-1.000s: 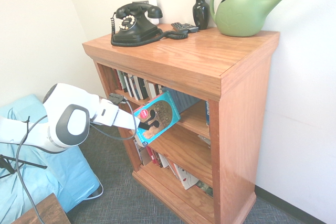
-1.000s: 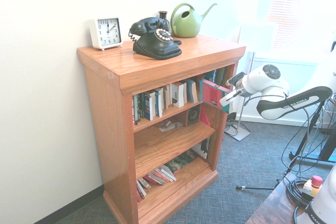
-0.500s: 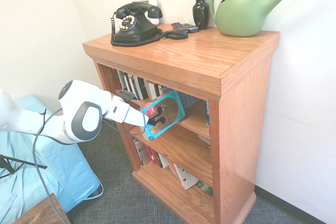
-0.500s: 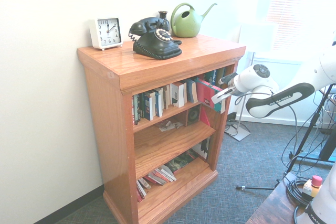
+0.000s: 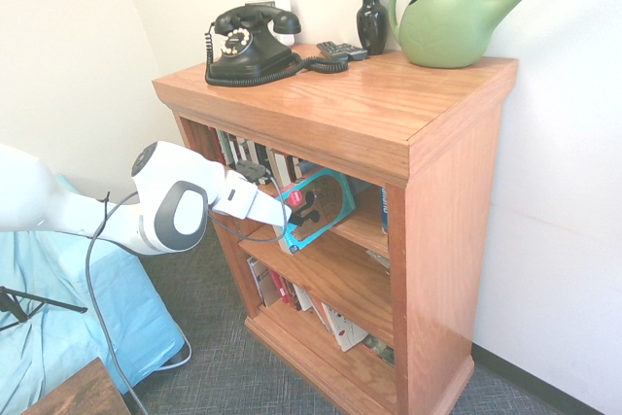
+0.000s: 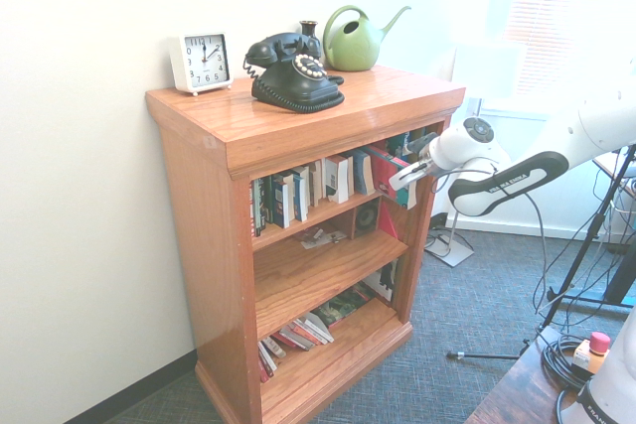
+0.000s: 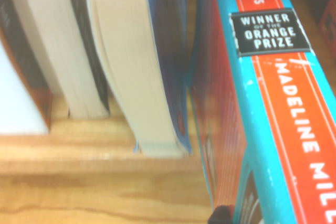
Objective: Organize the shelf
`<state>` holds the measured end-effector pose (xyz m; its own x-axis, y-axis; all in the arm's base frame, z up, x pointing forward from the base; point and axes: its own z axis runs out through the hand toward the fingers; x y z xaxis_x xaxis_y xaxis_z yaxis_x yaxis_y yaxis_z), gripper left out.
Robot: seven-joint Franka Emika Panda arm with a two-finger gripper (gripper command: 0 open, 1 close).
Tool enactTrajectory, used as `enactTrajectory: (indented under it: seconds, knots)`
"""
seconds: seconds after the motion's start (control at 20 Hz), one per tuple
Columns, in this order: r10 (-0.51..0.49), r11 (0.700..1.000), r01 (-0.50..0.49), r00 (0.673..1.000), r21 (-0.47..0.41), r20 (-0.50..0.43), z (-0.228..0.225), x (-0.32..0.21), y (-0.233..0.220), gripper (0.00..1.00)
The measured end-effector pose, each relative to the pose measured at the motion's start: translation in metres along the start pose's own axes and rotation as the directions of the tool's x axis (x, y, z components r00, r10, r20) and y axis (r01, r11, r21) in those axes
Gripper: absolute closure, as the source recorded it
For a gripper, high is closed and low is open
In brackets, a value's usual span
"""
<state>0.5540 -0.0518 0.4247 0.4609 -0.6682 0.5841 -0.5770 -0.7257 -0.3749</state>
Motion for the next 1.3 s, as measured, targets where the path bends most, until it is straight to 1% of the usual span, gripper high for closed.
enactTrajectory:
  seconds: [0.25,0.75,1.05,1.1,1.3]
  knots:
    - [-0.010,1.000,0.010,1.000,0.007,-0.008,0.011,0.005,-0.010,1.00]
    - [0.012,0.999,-0.012,1.000,0.040,-0.010,0.038,0.010,-0.049,1.00]
    - [0.009,0.999,-0.009,1.000,0.038,-0.010,0.041,0.012,-0.052,1.00]
    - [0.009,0.999,-0.008,1.000,0.037,-0.009,0.041,0.012,-0.052,0.00]
    - [0.007,0.999,-0.007,1.000,0.036,-0.009,0.041,0.012,-0.052,0.00]
